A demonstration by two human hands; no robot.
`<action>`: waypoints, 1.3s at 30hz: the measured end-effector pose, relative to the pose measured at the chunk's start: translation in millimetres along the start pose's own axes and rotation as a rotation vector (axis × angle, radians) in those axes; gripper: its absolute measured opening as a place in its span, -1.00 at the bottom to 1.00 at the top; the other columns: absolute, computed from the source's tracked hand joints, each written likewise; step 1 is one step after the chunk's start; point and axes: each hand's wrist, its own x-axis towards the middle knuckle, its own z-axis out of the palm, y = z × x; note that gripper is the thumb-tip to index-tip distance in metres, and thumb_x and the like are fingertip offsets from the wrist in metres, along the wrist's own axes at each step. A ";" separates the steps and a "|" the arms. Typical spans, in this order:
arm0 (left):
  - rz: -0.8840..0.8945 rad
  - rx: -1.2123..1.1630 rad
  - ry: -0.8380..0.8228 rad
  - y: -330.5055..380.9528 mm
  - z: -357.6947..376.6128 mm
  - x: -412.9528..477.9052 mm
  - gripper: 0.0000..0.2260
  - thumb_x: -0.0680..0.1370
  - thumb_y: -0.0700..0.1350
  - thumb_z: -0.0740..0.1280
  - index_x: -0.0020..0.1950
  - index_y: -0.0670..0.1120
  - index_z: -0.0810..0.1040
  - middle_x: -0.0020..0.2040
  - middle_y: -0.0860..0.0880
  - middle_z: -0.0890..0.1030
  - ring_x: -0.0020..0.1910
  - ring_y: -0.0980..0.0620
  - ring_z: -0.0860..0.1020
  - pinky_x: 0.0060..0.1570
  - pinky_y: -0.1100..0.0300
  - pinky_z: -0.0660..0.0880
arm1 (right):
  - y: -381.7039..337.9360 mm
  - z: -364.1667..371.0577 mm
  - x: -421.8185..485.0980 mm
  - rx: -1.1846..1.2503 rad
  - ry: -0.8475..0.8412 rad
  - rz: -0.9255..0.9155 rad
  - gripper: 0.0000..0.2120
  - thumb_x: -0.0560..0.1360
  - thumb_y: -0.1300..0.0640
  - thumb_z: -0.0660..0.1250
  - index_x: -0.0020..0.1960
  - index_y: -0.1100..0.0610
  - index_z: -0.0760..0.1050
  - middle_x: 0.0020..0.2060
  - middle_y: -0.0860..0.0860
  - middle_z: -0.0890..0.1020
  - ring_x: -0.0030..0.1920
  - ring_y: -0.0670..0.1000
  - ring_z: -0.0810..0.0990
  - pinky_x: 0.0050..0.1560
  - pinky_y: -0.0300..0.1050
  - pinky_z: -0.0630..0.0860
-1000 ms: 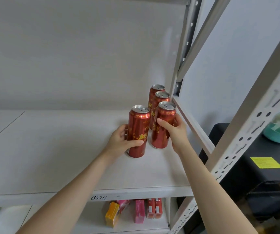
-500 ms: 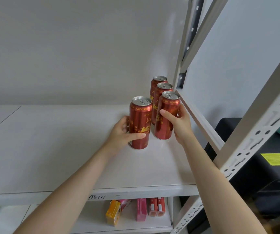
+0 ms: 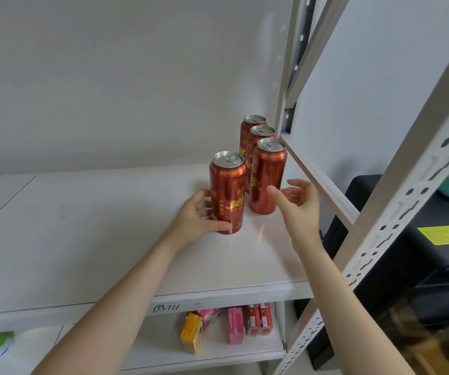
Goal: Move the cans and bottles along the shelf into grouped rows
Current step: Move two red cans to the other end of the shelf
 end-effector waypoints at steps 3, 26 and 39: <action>-0.004 -0.008 -0.018 4.7 9.4 -6.7 -0.35 0.25 -0.30 0.64 0.26 -0.09 0.49 0.11 -0.17 0.65 0.05 -0.09 0.66 0.05 0.14 0.60 | -4.0 1.7 -7.3 0.029 -0.222 0.011 -0.54 0.39 0.01 0.56 0.21 0.06 0.49 0.01 0.16 0.61 0.02 0.07 0.64 -0.08 -0.23 0.61; -0.002 -0.016 -0.096 27.0 84.3 -16.7 -0.41 0.29 -0.25 0.63 0.24 -0.05 0.49 0.11 -0.07 0.64 0.07 0.04 0.65 0.00 0.25 0.59 | -4.5 -38.0 -16.0 0.029 -0.265 0.029 -0.39 0.24 -0.20 0.52 0.24 -0.03 0.54 0.09 -0.07 0.67 0.18 0.01 0.60 0.26 0.17 0.54; 0.012 -0.029 -0.012 27.1 83.0 3.1 -0.48 0.27 -0.32 0.62 0.12 -0.05 0.50 -0.02 -0.02 0.64 -0.04 0.10 0.65 -0.11 0.32 0.56 | 1.3 -26.0 7.7 0.058 -0.265 0.022 -0.40 0.28 -0.14 0.53 0.26 0.00 0.53 0.10 -0.07 0.68 0.14 -0.03 0.63 0.18 0.04 0.60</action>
